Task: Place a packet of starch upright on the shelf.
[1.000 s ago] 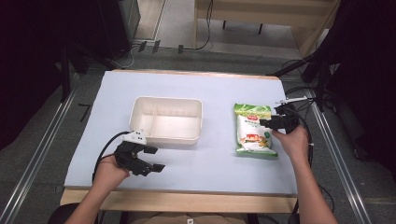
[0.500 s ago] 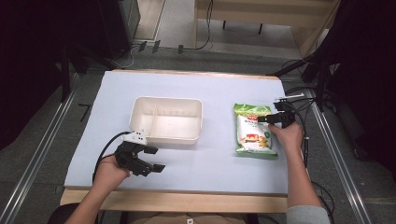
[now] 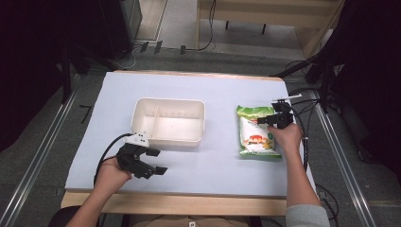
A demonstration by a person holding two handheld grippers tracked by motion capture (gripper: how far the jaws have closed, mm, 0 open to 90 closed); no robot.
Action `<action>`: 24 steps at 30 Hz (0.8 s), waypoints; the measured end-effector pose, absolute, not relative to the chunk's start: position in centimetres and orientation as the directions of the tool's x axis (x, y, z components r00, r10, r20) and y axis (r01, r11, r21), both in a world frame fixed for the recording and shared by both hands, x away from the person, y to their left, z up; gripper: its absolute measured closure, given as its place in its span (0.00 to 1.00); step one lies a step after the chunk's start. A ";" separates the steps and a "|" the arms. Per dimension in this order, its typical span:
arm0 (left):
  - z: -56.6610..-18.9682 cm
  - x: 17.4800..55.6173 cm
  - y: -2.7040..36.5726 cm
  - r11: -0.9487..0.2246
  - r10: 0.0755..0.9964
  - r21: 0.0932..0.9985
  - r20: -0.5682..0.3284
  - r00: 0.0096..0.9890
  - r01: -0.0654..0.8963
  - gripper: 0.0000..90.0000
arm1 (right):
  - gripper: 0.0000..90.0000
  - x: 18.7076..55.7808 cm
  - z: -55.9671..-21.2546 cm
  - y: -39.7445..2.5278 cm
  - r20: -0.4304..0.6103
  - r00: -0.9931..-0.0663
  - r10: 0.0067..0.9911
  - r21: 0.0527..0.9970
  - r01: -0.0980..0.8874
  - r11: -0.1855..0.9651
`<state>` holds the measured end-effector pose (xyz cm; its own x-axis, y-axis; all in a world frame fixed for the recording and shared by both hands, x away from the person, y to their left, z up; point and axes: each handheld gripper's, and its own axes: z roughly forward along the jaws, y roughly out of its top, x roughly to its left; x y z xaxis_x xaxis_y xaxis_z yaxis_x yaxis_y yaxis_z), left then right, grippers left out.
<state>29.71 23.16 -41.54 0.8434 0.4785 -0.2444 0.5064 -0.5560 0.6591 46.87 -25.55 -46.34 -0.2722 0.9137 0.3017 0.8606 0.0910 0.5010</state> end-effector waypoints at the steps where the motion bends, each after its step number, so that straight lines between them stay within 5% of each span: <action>1: -41.5 29.7 23.2 -0.556 0.479 0.659 -0.244 0.843 0.506 0.26 | 0.77 46.9 -46.3 -25.5 0.302 -0.272 0.914 0.501 0.861 0.091; 8: -41.5 29.7 23.2 -0.555 0.478 0.661 -0.244 0.844 0.505 0.26 | 0.96 46.8 -46.4 -26.4 0.389 -0.240 0.889 0.473 0.881 0.031; 24: -41.2 29.6 23.5 -0.541 0.482 0.671 -0.247 0.841 0.507 0.26 | 0.99 45.9 -43.9 -25.5 0.329 -0.281 0.902 0.500 0.862 0.086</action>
